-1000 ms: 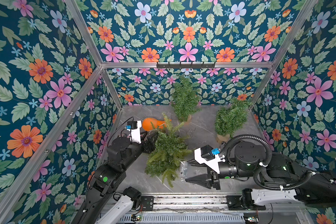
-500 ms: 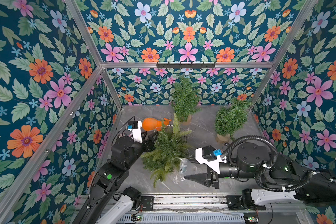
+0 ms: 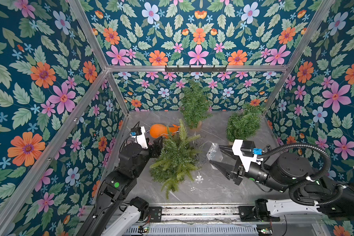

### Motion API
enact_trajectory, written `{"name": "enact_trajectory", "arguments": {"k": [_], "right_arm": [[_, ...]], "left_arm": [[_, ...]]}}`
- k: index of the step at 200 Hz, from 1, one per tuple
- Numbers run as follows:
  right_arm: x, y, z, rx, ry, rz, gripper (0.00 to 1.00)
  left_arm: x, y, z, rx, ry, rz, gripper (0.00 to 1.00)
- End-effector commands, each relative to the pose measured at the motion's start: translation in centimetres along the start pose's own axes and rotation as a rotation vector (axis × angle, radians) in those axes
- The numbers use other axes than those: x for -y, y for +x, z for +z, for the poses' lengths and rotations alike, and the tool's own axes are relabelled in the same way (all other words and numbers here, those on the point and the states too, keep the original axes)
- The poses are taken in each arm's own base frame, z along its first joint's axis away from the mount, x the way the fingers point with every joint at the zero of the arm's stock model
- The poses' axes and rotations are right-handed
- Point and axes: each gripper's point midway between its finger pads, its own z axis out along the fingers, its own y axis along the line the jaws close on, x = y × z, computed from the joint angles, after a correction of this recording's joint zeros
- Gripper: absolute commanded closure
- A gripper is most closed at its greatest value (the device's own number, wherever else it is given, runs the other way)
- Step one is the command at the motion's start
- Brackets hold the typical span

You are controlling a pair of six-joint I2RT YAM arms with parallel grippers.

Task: Wrap string light around the christmas tree
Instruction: Wrap the light string around the Christmas tree.

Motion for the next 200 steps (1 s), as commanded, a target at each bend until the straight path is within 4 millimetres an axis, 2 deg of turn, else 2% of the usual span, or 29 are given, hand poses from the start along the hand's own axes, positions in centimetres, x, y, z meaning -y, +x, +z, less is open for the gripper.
{"name": "enact_trajectory", "arguments": {"k": [1,34,62,82,104,135,155,200], "right_arm": [[4.1,-2.3,-1.5,0.095,0.213,0.008,0.69],[5.4,-4.3,-2.6,0.166,0.274,-0.027,0.69],[5.2,-6.3,-2.0,0.179,0.287,-0.121,0.69],[5.3,-6.6,-1.2,0.174,0.324,-0.17,0.68],[5.2,-4.2,-0.6,0.129,0.329,-0.152,0.68],[5.6,1.2,-0.6,0.034,0.35,-0.092,0.68],[6.7,4.2,-1.2,-0.017,0.414,-0.073,0.68],[9.7,8.5,-1.8,-0.073,0.515,-0.01,0.68]], "left_arm": [[0.0,-1.0,0.0,0.04,-0.008,-0.009,0.23],[0.0,-0.8,0.1,0.032,-0.008,-0.007,0.23],[0.0,-0.9,0.1,0.035,-0.011,-0.006,0.23],[0.0,-1.0,0.1,0.038,-0.01,-0.01,0.23],[0.0,-1.1,0.0,0.041,-0.01,-0.01,0.23],[0.1,-1.5,-0.1,0.048,-0.012,-0.009,0.23],[0.0,-1.7,-0.3,0.054,-0.013,-0.011,0.23],[0.4,-2.0,-0.3,0.064,0.003,-0.031,0.23]]}}
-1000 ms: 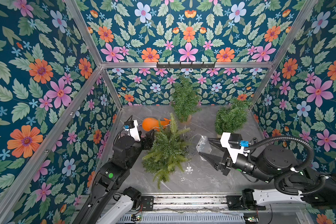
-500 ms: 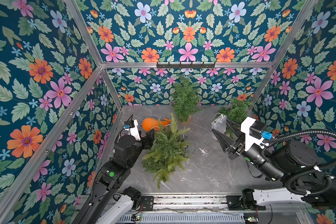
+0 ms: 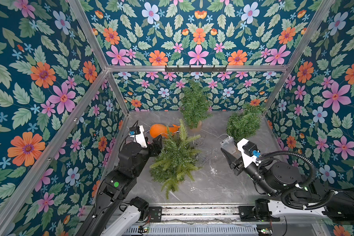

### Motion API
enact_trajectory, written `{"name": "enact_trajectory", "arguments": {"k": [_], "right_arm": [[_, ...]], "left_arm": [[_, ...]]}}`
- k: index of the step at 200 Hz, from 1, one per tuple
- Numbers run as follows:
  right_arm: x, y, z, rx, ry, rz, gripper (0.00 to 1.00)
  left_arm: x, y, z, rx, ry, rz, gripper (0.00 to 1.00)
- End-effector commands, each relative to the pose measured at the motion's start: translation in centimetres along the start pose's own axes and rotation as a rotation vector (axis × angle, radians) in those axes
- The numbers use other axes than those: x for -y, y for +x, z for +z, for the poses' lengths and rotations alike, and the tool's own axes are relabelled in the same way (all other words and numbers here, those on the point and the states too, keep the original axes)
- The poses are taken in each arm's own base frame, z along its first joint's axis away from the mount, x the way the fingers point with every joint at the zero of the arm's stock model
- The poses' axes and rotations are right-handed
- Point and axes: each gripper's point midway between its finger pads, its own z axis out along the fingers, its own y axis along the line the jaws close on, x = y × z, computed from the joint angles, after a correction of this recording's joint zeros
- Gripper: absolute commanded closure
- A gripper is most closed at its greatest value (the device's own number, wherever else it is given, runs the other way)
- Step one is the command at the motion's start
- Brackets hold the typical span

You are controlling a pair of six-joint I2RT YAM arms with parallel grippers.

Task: Wrap string light around the christmas tree
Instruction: Wrap the light string around the Christmas tree.

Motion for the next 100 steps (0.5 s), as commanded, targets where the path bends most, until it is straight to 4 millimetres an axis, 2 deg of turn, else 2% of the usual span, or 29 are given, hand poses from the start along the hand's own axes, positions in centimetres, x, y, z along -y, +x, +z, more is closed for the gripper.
{"name": "enact_trajectory", "arguments": {"k": [1,21,45,73,100], "right_arm": [[1.6,1.5,0.6,-0.029,0.068,0.075,0.68],[2.8,1.6,1.7,-0.027,0.129,0.052,0.68],[4.3,-0.1,3.4,0.008,0.173,0.024,0.68],[6.3,-3.6,5.4,0.05,0.19,0.025,0.7],[6.2,-7.6,7.0,0.118,0.168,-0.024,0.7]], "left_arm": [[0.5,-1.2,-0.1,0.04,0.019,-0.023,0.23],[0.6,-1.3,-0.2,0.039,0.018,-0.023,0.23],[0.4,-1.4,-0.4,0.043,0.008,-0.021,0.23],[0.1,-1.6,-0.6,0.05,-0.007,-0.017,0.23],[0.0,-1.6,-0.7,0.045,-0.012,-0.012,0.22]]}}
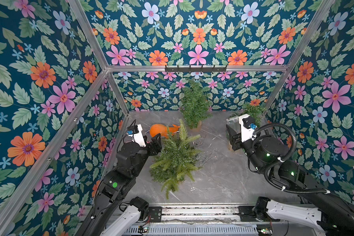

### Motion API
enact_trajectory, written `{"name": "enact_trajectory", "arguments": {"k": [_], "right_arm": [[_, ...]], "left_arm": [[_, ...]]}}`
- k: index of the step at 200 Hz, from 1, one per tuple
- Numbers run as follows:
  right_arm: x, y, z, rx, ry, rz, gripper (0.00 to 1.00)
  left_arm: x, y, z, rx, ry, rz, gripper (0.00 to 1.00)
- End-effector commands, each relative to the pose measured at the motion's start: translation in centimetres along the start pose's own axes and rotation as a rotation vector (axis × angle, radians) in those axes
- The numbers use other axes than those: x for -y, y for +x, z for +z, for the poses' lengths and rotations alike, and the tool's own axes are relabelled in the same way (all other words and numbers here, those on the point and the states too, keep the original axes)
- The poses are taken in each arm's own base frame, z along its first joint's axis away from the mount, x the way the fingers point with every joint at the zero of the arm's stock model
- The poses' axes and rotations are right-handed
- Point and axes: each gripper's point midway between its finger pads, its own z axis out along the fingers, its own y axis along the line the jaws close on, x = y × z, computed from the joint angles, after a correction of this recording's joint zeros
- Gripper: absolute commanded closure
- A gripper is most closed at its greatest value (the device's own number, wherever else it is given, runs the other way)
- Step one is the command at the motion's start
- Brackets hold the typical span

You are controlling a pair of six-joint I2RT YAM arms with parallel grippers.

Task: Wrap string light around the christmas tree
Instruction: Wrap the light string around the Christmas tree.

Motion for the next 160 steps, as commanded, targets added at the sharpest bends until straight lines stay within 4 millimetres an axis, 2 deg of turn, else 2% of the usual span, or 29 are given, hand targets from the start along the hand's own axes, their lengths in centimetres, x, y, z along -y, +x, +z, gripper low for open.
{"name": "enact_trajectory", "arguments": {"k": [1,46,85,109,139,160], "right_arm": [[-1.4,-4.1,0.9,0.104,-0.076,-0.035,0.7],[-2.9,-8.9,2.2,0.185,-0.126,-0.065,0.7],[-3.6,-12.3,1.0,0.241,-0.221,0.01,0.71],[-4.8,-13.4,-0.5,0.261,-0.295,0.03,0.72],[-7.7,-14.2,-2.8,0.28,-0.374,-0.02,0.71],[-9.2,-13.5,-3.6,0.245,-0.429,-0.008,0.72]], "left_arm": [[-0.2,-0.4,-0.2,0.012,-0.011,0.003,0.22],[-0.4,-0.5,-0.3,0.015,-0.025,0.006,0.23],[-1.1,-0.5,-0.3,0.018,-0.064,0.022,0.22],[-1.5,-0.5,-0.3,0.021,-0.088,0.027,0.23],[-1.8,-0.3,-0.3,0.015,-0.1,0.028,0.23],[-1.9,-0.4,-0.5,0.021,-0.101,0.023,0.23]]}}
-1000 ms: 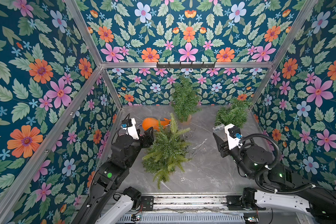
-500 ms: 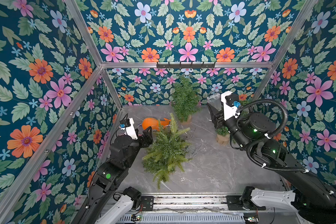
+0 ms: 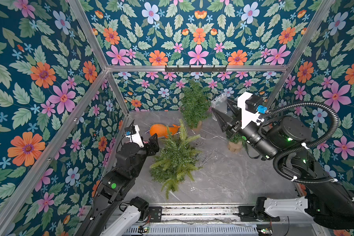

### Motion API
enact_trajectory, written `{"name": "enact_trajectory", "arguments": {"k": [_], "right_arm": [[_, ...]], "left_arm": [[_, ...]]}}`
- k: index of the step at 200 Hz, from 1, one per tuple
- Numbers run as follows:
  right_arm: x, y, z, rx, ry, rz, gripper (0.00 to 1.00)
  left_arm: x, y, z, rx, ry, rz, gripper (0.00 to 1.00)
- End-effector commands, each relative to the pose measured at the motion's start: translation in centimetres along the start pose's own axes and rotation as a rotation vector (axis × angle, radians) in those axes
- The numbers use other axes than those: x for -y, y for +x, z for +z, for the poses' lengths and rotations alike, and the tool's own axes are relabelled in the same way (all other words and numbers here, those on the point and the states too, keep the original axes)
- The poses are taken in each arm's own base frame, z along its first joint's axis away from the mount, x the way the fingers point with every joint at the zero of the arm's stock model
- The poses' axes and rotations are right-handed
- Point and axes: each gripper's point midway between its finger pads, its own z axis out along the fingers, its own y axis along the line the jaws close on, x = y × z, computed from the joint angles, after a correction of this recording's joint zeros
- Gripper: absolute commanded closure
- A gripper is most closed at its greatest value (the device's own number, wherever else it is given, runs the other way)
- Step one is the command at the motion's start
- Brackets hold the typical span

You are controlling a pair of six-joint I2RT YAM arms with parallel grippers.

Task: Wrap string light around the christmas tree
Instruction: Wrap the light string around the Christmas tree.

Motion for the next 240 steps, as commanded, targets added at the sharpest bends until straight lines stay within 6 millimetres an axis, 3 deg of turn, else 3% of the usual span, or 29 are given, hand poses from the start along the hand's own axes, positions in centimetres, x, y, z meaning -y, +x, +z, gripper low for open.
{"name": "enact_trajectory", "arguments": {"k": [1,25,49,91,109,156,207,240], "right_arm": [[-1.1,0.4,-0.4,-0.026,-0.03,-0.007,0.72],[-2.7,0.9,-0.8,-0.042,-0.076,0.02,0.72],[-4.8,-0.3,-1.2,-0.014,-0.122,0.009,0.72],[-10.7,-2.8,-1.5,0.042,-0.19,-0.143,0.72],[-12.7,-2.7,-1.0,0.025,-0.207,-0.19,0.72],[-15.2,-1.1,-0.8,-0.025,-0.281,-0.143,0.72],[-18.6,-2.6,-3.3,0.002,-0.391,-0.122,0.72],[-20.8,-2.3,-4.2,-0.018,-0.427,-0.137,0.72]], "left_arm": [[-0.3,-0.4,-0.2,0.015,-0.014,0.005,0.23],[-0.3,-0.4,-0.3,0.017,-0.013,0.003,0.23],[-0.2,0.0,-0.1,0.006,-0.007,0.001,0.25],[-0.1,0.4,0.1,-0.007,-0.003,-0.003,0.27],[-0.2,0.5,0.2,-0.009,-0.005,-0.004,0.27],[-0.5,0.7,0.0,-0.006,-0.013,-0.007,0.27],[-0.4,0.8,0.3,-0.016,-0.016,-0.008,0.28],[-0.6,0.9,0.6,-0.017,-0.032,-0.009,0.29]]}}
